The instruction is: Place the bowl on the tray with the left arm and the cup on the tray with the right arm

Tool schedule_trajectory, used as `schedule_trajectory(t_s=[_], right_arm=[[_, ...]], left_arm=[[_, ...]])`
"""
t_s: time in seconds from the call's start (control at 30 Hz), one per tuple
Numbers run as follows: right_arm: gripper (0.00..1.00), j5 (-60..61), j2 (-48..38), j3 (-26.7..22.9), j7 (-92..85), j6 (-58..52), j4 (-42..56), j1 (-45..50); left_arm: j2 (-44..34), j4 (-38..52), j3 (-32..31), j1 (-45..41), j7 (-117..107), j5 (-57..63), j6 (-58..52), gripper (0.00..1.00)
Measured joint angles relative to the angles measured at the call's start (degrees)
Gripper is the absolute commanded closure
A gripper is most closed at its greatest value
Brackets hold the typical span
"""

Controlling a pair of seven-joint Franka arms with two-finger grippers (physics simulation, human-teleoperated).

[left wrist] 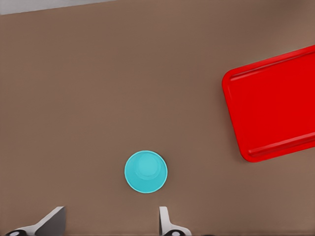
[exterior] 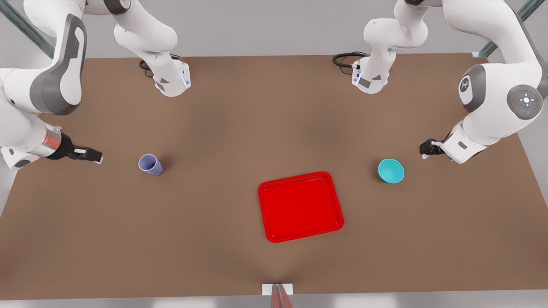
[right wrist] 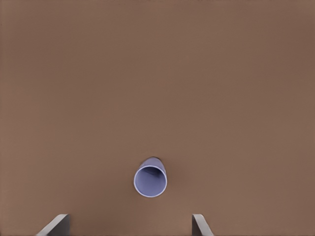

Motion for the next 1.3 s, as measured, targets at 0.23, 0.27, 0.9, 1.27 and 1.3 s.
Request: schedule_trajectory(t_s=[0.23,0.27,0.9,1.27,1.3], right_arm=[[0.00,0.5,-0.2,2.1,0.3,0.3,-1.4,1.2],[0.00,0.5,-0.4,2.1,0.3,0.5,-1.4,1.2],[0.00,0.5,-2.1,3.9,0.2,3.0,-5.8,-0.3],[0.00,0.5,-2.1,3.9,0.2,3.4,-6.5,-0.6],[0.00,0.5,-2.1,3.9,0.2,3.4,-6.5,-0.6]], left_arm=[[4.7,-32.4,4.9,6.7,23.5,-7.1,22.4,0.00],[5.4,-33.5,5.0,7.1,26.2,-9.1,24.3,0.00],[16.6,-34.4,4.9,8.4,19.0,-32.4,34.7,0.00],[17.4,-33.5,4.8,7.9,18.9,-33.2,35.0,0.76],[17.9,-33.0,4.8,7.8,18.7,-33.2,34.9,0.78]])
